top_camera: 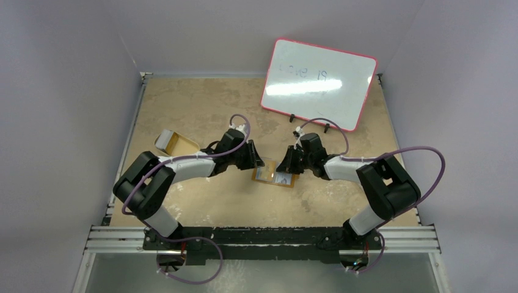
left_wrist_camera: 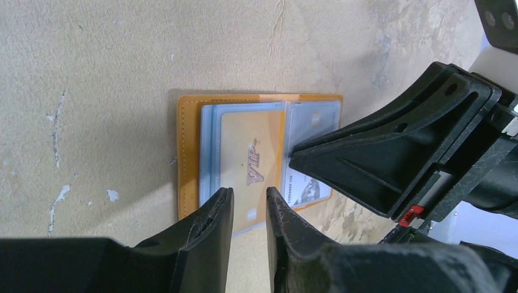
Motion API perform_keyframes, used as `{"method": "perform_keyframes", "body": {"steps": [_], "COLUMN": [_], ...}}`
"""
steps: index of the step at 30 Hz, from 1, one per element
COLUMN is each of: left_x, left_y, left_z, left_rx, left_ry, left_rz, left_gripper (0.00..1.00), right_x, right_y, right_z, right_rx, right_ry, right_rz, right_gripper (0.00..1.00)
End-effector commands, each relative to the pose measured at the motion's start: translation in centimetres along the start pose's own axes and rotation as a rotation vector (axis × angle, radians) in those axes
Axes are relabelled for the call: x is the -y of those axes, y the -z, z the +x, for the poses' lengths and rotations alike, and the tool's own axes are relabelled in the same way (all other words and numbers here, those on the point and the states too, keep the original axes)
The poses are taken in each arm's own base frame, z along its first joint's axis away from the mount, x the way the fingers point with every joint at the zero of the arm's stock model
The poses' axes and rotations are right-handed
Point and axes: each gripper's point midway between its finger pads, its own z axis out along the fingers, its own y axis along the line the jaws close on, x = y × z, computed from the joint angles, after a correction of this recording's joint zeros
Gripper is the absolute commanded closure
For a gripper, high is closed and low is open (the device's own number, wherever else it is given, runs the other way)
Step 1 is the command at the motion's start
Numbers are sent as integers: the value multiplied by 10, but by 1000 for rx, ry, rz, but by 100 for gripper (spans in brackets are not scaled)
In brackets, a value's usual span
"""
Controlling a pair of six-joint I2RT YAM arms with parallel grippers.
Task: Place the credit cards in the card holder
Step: Insert the credit card into the card holder.
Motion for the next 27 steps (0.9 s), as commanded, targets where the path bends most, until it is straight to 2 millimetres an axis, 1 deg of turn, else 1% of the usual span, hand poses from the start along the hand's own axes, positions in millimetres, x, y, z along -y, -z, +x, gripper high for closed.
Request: {"method": "perform_keyframes", "body": {"steps": [1, 6, 11, 16, 20, 27], "left_x": [6, 3, -5, -9, -8, -15], "left_y": [-5, -11, -15, -16, -17, -18], "left_z": [-7, -5, -2, -2, -1, 1], "left_rx": [27, 25, 15, 16, 11, 7], "left_ry": [1, -6, -17, -25, -21, -28], "left_rz": [35, 33, 3, -13, -7, -40], "left_gripper": [72, 71, 70, 69, 69, 69], "right_x": [-4, -2, -1, -1, 1, 2], "right_y": [-3, -4, -6, -7, -8, -8], "right_z": [-10, -8, -8, -6, -5, -3], "right_rx": [36, 31, 29, 26, 20, 17], "right_ry": [32, 30, 27, 27, 26, 26], "right_rz": [-9, -6, -6, -7, -6, -3], "right_gripper": [89, 89, 89, 89, 89, 89]}}
